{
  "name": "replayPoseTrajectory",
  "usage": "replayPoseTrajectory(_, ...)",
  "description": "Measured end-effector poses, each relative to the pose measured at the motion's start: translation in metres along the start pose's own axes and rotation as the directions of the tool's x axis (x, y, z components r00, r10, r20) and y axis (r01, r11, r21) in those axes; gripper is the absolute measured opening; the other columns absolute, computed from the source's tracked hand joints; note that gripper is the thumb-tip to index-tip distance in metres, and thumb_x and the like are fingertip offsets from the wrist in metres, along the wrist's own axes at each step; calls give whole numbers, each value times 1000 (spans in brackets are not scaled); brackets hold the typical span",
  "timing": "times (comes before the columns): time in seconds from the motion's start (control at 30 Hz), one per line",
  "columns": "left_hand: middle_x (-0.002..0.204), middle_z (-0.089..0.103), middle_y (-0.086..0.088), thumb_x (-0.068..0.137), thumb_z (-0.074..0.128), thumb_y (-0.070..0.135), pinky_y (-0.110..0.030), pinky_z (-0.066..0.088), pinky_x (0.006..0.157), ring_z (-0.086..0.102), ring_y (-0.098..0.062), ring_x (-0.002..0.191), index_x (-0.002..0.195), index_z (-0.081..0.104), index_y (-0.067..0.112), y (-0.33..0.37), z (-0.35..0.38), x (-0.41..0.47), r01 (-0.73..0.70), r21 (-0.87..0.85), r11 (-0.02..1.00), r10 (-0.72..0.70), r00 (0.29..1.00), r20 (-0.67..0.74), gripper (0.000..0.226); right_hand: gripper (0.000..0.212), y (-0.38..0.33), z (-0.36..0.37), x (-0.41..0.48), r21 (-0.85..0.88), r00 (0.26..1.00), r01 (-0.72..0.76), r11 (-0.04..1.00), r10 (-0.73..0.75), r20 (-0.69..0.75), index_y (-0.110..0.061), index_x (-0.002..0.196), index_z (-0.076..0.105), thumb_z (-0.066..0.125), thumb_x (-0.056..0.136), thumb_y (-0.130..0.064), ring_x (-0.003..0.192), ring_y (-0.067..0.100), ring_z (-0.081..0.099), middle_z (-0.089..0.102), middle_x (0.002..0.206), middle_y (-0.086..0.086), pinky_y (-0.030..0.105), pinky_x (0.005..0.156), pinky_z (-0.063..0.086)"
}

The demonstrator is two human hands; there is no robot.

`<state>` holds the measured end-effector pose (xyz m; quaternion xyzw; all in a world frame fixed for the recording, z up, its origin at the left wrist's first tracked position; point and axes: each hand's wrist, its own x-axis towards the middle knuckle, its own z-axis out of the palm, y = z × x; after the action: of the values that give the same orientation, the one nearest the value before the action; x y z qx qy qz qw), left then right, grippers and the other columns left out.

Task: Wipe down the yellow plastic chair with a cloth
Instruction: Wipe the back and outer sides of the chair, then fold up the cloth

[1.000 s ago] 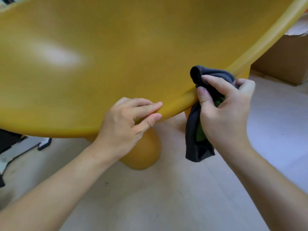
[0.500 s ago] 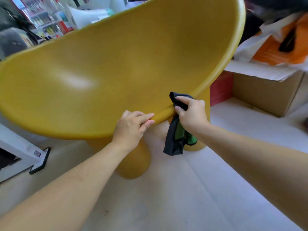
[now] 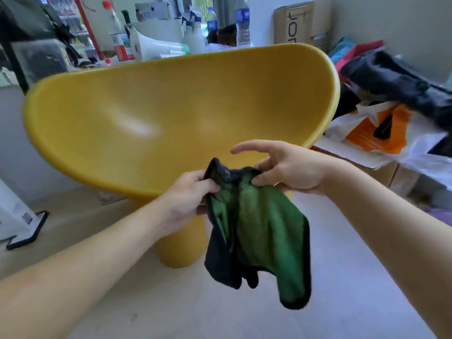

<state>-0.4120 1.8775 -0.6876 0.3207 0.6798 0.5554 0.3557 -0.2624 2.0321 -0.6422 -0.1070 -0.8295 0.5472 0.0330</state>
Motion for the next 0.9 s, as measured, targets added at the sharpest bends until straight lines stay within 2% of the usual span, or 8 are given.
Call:
replayPoseTrajectory(0.2,76,70,-10,90,45,9,-22,53,57,66,-16,63,78,74,11,52,-44,-18,-122,-24,992,124,989,79,31,45,0,-28,-21,76,1000,30,997,-30,4,-26,123,63,70,78,-23,93,28,69,70,110,20,42,86,57)
replayPoseTrajectory(0.37,66,72,-7,85,54,20,-23,56,54,68,-14,57,67,75,13,89,-47,-32,-214,115,970,194,967,165,29,32,3,-16,-11,-183,981,2,983,34,193,-18,106,71,74,79,-2,98,26,71,74,104,7,47,92,54)
replayPoseTrajectory(0.47,63,70,-6,96,44,15,-23,55,54,67,-14,56,64,73,10,103,-43,-34,-277,73,958,272,960,73,42,30,2,-4,-4,-130,980,12,991,14,197,-15,109,68,73,81,-6,99,26,70,74,105,8,47,91,54)
replayPoseTrajectory(0.57,69,71,-10,96,45,17,-29,57,63,68,-19,63,74,70,5,117,-38,-39,-343,-38,938,343,939,-14,36,25,4,2,5,14,996,91,996,-91,13,-21,103,71,73,78,-23,99,18,68,74,106,4,47,92,52)
replayPoseTrajectory(0.63,75,71,-12,96,46,21,-34,58,69,69,-23,70,77,71,4,127,-36,-43,-367,-195,910,362,930,-61,36,35,11,9,11,290,979,138,947,-86,-185,-28,107,69,69,74,-37,110,9,61,68,115,-6,44,98,46)
replayPoseTrajectory(0.7,82,71,-16,96,43,27,-39,57,77,69,-27,78,84,70,1,138,-34,-48,-374,-331,866,384,923,-36,40,65,20,29,16,530,997,54,846,-12,-81,-32,129,57,64,71,-60,126,12,51,57,134,-8,44,106,38)
replayPoseTrajectory(0.77,93,67,-20,99,38,33,-45,53,88,65,-31,90,102,63,-3,146,-36,-49,-403,-397,825,417,907,-54,44,78,25,62,20,522,978,-54,851,-61,201,-28,126,61,64,64,-74,125,21,55,59,135,2,43,107,40)
replayPoseTrajectory(0.9,123,53,-22,97,46,28,-47,47,99,55,-33,110,133,45,-2,141,-66,-45,-451,-459,766,443,887,-132,47,44,-1,81,19,433,957,47,900,-165,239,2,107,68,76,78,-31,100,31,65,68,110,20,43,94,49)
